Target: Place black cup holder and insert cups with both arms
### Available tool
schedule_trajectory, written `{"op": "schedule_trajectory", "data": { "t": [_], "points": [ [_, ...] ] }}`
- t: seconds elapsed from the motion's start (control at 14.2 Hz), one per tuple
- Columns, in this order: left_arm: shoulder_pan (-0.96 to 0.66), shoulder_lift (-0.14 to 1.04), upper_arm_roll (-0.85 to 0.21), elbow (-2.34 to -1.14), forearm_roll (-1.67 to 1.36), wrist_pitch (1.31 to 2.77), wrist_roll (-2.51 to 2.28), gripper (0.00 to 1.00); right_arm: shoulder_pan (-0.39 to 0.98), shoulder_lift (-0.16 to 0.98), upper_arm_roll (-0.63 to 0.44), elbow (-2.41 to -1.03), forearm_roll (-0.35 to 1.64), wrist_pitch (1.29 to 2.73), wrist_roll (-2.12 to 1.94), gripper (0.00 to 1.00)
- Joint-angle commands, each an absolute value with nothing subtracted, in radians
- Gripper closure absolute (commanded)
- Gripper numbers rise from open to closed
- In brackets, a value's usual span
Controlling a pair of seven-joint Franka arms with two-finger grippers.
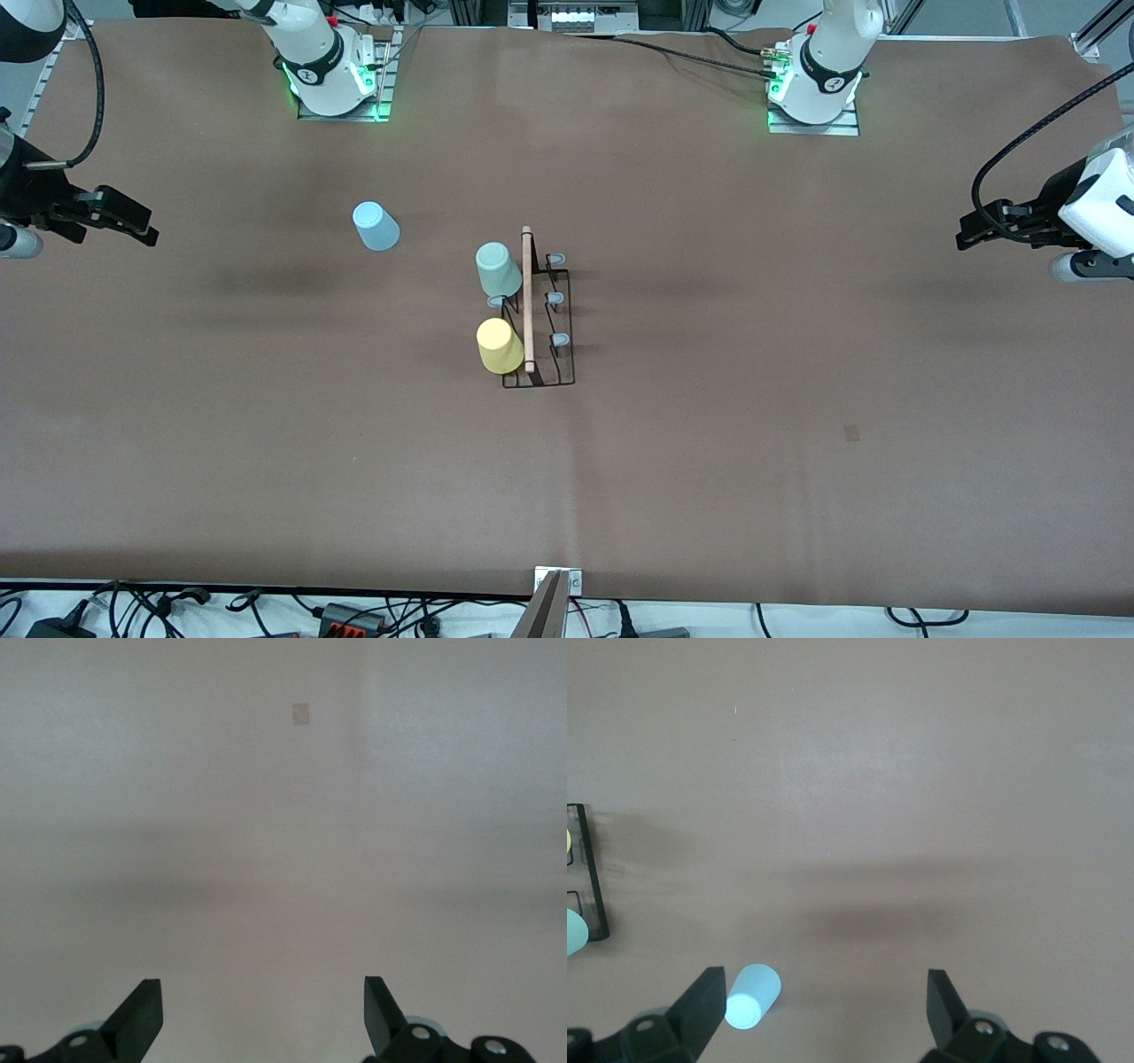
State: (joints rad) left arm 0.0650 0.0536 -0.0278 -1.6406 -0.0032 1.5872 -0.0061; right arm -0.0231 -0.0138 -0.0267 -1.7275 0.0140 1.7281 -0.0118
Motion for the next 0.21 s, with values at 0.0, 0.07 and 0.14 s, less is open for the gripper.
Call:
{"op": "schedule_trajectory", "data": {
  "t": [0.0,0.07,0.14],
  "points": [
    [0.066,0.048,-0.028,-1.641,-0.005,1.578,0.014,0.00,-0.021,-0.026,-0.026,-1.726,-0.002,1.710,-0.028,0.00],
    [0.066,0.048,-0.028,-1.641,-0.005,1.578,0.014,0.00,-0.021,-0.026,-0.025,-1.726,-0.002,1.710,-0.028,0.00],
    [0.066,0.048,-0.026,-1.641,-0.005,1.578,0.014,0.00,-0.020,-0.026,-0.025,-1.726,-0.002,1.712,-0.028,0.00]
  ]
}}
